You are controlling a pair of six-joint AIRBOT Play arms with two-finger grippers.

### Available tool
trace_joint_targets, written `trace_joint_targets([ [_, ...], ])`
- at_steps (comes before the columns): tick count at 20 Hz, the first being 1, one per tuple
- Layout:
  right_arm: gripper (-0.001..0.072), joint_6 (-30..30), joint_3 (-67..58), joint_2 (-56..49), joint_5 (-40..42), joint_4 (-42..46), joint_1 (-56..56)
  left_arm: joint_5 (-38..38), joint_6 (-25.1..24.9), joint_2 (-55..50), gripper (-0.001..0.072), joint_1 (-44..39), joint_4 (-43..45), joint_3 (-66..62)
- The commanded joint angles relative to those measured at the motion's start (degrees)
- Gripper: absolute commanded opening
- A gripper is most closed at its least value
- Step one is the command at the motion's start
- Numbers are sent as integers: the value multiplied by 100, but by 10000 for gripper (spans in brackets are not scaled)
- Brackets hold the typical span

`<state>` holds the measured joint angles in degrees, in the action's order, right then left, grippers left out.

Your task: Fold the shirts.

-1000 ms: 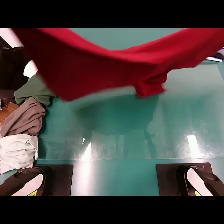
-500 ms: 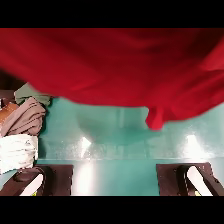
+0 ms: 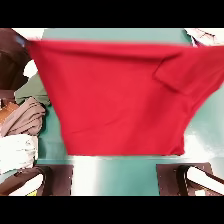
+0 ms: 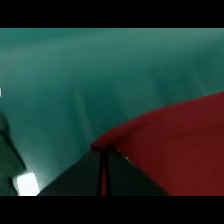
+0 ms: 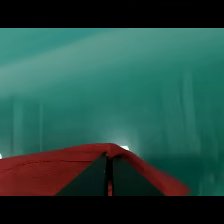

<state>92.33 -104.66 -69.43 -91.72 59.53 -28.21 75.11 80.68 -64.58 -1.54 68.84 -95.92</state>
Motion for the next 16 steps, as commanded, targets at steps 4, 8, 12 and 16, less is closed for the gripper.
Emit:
trace_joint_targets([
  [4,12,63,1051,-1451,1670,1582,1300,-1300,-319,-2024,21,4,17,616],
  [8,13,90,1047,-2181,3311,1609,1606,-3049,-529,-2498,21,4,11,614],
  [12,12,105,992,-2592,4310,1613,1803,-4041,-623,-2695,21,4,-4,616],
  [16,12,74,793,-2811,4129,1871,1932,-3707,-872,-2938,21,4,11,616],
])
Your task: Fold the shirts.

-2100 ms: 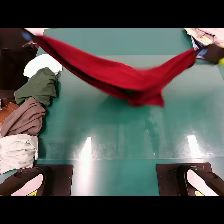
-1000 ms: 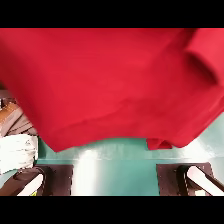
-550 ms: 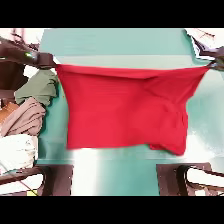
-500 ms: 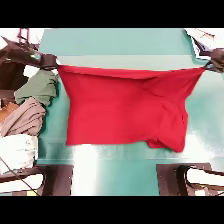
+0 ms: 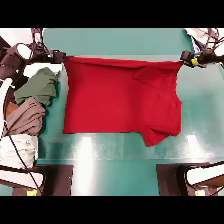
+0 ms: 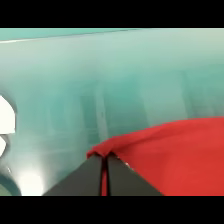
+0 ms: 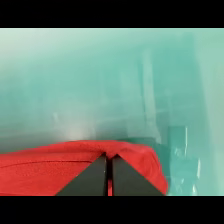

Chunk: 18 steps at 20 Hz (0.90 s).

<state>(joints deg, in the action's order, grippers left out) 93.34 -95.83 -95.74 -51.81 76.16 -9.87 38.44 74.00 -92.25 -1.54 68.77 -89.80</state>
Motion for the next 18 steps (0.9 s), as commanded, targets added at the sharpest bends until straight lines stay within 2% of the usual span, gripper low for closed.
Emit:
trace_joint_targets([
  [1,12,-42,-90,-170,-107,330,118,273,-321,-181,21,4,116,4],
  [5,12,-225,-20,-164,-1493,664,221,1810,-396,-179,22,4,911,4],
  [7,12,-273,184,-164,-1773,883,308,2328,-400,-179,22,4,1185,63],
  [12,18,-225,748,-166,-1635,907,356,2055,-380,-179,23,4,1200,682],
  [13,21,-203,802,-166,-1613,846,358,2046,-343,-179,60,4,1191,750],
  [14,65,-210,809,-166,-1633,704,356,2092,-262,-179,313,4,1191,748],
  [15,298,-212,807,-155,-1633,481,356,2173,-22,-179,508,7,1207,706],
  [16,388,-236,807,-125,-1668,306,350,2326,136,-177,547,7,1279,643],
  [18,388,-363,807,33,-1845,138,343,3012,391,-160,547,44,1543,415],
])
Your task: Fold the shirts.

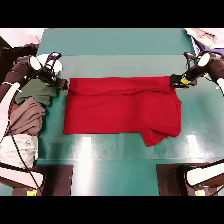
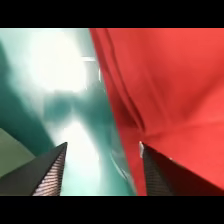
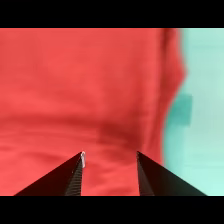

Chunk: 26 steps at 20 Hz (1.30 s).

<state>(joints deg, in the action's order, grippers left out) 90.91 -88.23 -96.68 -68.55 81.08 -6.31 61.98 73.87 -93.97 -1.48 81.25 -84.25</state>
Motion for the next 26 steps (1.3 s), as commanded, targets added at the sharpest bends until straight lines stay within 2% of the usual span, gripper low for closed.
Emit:
trace_joint_targets([
  [1,388,-278,48,256,-291,-337,-28,1038,426,66,547,125,326,-232],
  [3,387,-409,48,564,-643,-358,-149,1499,466,358,546,404,-55,-81],
  [6,387,-570,48,1032,-1134,-361,-251,1722,439,1128,546,962,-1113,839],
  [9,387,-686,48,1373,-1200,-361,-247,1729,365,1912,546,1443,-1504,2033],
  [12,387,-686,48,1582,-1180,-363,-236,1558,238,2529,546,1609,-1576,3314],
  [15,387,-686,48,1648,-1226,-363,-238,1174,177,2618,547,1609,-1703,4236],
  [19,386,-686,48,1648,-1327,-365,-236,756,-205,2618,546,1606,-2535,4846],
  [23,386,-682,48,1648,-1436,-367,-236,428,-188,2616,546,1215,-2551,5110],
  [24,386,-682,48,1648,-1471,-367,-236,289,-166,2618,531,1071,-2562,5101],
  [26,386,-682,48,1648,-1635,-365,-238,85,-127,2618,232,868,-2656,5042],
])
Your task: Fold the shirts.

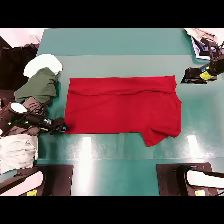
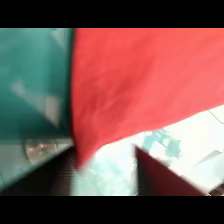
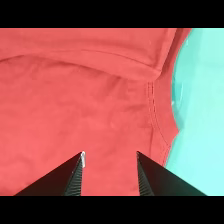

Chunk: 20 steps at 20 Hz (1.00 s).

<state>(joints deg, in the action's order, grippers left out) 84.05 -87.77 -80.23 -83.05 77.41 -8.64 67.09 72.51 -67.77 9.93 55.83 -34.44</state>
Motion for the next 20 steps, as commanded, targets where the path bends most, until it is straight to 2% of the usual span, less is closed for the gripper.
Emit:
trace_joint_targets([
  [1,386,2,2,2,-348,2,-4,-490,9,-2,117,-319,-190,9],
  [2,386,2,4,4,-564,9,-4,-492,7,-2,19,-317,-243,-63],
  [4,386,2,120,96,-800,17,-9,-374,7,-2,21,-317,-216,-317],
  [6,386,4,726,481,-667,28,-17,-131,-11,-2,21,-317,-210,-636],
  [13,391,57,3818,2302,-610,11,-17,94,-101,-2,21,-317,-199,-1045],
  [15,529,208,4513,2754,-551,13,-17,107,-103,-2,21,-317,-199,-1045],
  [20,517,601,5545,3259,175,-46,-15,120,-103,-2,21,-317,-201,-1045],
])
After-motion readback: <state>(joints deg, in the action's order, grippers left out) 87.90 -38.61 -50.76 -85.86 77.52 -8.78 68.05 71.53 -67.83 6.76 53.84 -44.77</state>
